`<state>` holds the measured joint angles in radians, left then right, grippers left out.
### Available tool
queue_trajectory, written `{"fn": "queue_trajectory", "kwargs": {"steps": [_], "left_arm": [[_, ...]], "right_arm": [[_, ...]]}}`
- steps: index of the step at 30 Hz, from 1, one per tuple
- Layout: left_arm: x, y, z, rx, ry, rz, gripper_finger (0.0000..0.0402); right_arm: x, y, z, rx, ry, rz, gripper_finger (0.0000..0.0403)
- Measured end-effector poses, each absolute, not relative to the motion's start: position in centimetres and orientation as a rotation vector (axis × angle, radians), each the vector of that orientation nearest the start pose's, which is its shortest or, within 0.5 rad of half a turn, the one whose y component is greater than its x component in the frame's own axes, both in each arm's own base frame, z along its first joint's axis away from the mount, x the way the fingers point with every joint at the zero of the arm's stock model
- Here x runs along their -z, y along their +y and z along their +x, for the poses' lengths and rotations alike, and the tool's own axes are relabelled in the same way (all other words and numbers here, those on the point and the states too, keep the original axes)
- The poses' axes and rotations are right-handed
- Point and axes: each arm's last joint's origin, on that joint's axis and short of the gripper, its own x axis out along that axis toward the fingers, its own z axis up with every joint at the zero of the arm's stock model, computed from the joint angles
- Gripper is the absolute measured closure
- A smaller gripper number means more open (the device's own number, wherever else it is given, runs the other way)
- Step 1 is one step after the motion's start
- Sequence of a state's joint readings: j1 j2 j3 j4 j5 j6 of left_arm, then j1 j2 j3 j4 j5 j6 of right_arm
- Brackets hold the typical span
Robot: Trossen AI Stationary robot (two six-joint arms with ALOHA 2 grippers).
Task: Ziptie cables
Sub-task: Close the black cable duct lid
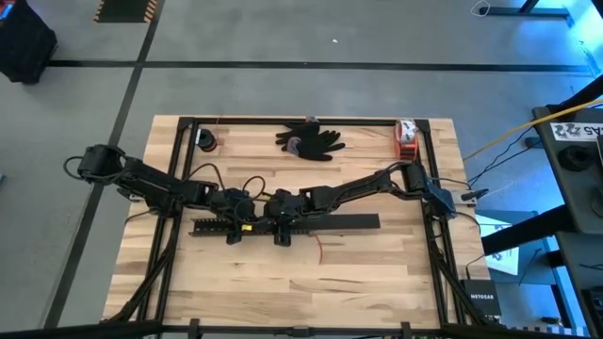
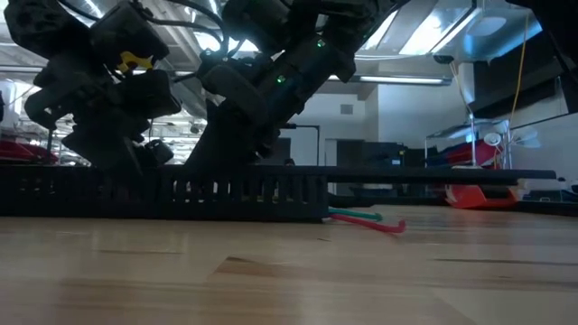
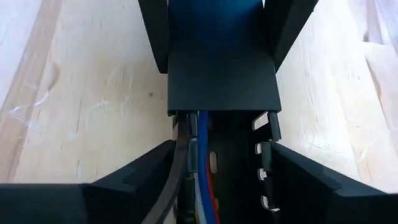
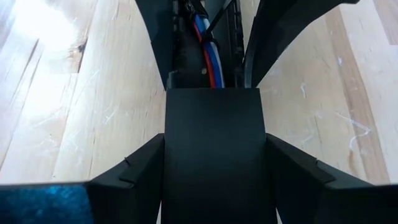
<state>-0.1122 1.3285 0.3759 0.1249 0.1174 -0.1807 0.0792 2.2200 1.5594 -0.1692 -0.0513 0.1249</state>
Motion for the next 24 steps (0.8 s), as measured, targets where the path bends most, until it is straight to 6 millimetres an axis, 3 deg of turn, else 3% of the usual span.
{"fn": "queue_trajectory", "kwargs": {"steps": [10,19,24], "left_arm": [[-12.41,-2.63,21.20,0.142,0.843,-0.238,0.0118],[-12.30,-2.46,21.31,0.079,0.835,-0.226,0.0183],[-12.38,-2.48,21.40,0.076,0.820,-0.205,0.0190]], "right_arm": [[-14.05,3.90,47.43,-0.084,0.826,0.113,0.0178],[-14.16,3.89,47.61,-0.082,0.799,0.121,0.0178],[-14.04,3.91,47.91,-0.085,0.764,0.122,0.0178]]}}
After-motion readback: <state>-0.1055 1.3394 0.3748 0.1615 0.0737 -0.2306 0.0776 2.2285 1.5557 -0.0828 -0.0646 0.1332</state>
